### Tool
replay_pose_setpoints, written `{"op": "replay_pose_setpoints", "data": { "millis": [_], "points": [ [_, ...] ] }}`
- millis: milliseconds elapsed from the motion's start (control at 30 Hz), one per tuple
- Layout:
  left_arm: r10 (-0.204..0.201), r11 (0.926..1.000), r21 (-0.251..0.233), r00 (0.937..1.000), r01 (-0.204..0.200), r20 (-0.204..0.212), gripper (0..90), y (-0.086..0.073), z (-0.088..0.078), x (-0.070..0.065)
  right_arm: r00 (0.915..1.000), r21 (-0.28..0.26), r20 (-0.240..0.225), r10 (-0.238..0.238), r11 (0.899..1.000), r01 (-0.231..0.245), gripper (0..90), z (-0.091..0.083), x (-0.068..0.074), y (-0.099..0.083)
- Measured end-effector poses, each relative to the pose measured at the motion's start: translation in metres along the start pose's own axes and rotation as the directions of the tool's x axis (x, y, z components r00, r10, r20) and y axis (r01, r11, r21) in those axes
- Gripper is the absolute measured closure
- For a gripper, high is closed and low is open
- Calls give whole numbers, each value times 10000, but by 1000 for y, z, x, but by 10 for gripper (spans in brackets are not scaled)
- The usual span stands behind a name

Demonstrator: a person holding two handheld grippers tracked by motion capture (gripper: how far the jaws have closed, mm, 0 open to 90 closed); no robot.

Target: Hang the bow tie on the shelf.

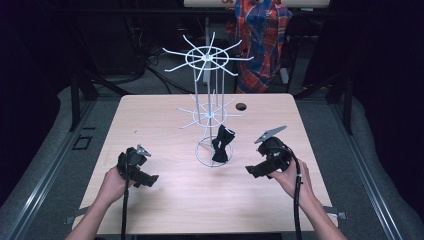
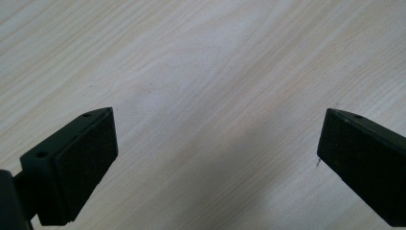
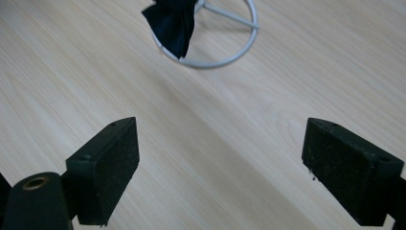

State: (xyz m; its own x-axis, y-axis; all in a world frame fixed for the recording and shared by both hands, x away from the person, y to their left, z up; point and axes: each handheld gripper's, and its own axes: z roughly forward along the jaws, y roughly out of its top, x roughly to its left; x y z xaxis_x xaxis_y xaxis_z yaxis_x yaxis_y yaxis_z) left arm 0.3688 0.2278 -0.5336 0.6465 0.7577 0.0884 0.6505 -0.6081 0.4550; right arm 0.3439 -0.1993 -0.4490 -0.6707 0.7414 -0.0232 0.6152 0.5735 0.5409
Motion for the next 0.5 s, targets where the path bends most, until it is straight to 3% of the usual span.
{"op": "replay_pose_setpoints", "data": {
  "millis": [200,400,500],
  "points": [
    [56,10000,19,10000,-56,-81,2,0,-1,-1,9981,611,540,-312,9977,279,114,4,-1,-25],
    [75,10000,56,9999,-75,-112,2,1,0,-1,9963,1591,534,-679,9855,587,78,15,4,-47],
    [90,9999,57,9999,-89,-112,2,1,0,-1,9957,1729,505,-776,9826,678,70,17,4,-50]
  ]
}}
